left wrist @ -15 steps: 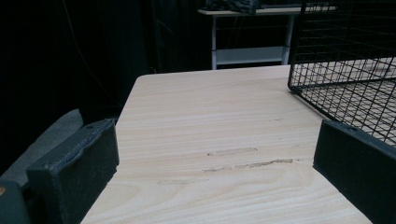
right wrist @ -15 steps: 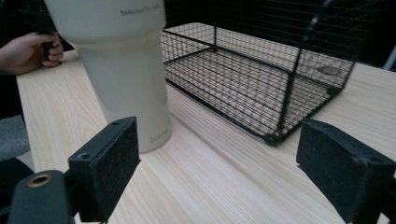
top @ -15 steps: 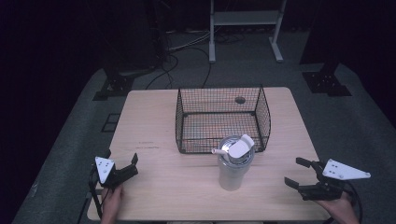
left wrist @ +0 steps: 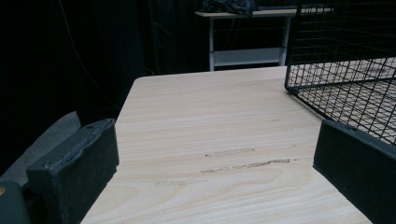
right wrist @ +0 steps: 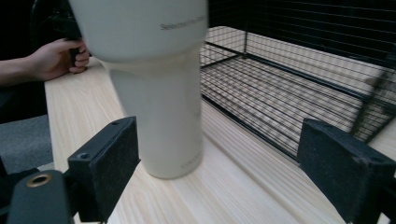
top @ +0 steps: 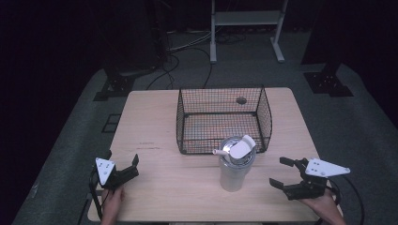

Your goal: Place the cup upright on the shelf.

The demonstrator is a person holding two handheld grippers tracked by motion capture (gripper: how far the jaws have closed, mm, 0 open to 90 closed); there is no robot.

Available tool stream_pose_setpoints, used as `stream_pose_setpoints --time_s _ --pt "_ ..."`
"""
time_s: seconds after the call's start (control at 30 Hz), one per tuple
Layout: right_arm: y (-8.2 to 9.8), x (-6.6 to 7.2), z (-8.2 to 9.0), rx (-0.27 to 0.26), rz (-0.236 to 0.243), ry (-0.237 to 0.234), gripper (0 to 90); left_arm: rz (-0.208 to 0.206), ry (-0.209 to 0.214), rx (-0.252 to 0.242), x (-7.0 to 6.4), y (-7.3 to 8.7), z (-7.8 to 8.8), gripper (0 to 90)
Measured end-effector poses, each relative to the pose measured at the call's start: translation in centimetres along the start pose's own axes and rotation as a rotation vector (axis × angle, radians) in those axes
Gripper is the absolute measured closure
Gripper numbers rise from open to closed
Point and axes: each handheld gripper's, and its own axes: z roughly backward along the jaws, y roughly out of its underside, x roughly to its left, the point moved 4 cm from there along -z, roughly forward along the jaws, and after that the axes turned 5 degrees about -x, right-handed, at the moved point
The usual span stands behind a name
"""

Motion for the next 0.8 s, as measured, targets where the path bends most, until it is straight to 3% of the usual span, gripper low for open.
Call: stream_pose_setpoints --time_s 0.13,0.33,0.8 --pt "-0.5 1.4 -2.0 0.001 0.012 -0.059 10.9 -0.001 0.002 0.0 0.0 0.0 0.0 0.0" --pt "-0.9 2.4 -4.3 0.004 0.022 -0.099 10.0 -0.002 0.003 -0.001 0.1 0.0 0.0 0.0" --pt "-0.2 3.9 -8.6 -0.012 -0.006 -0.122 4.9 0.003 0.008 -0.005 0.1 0.0 0.1 0.0"
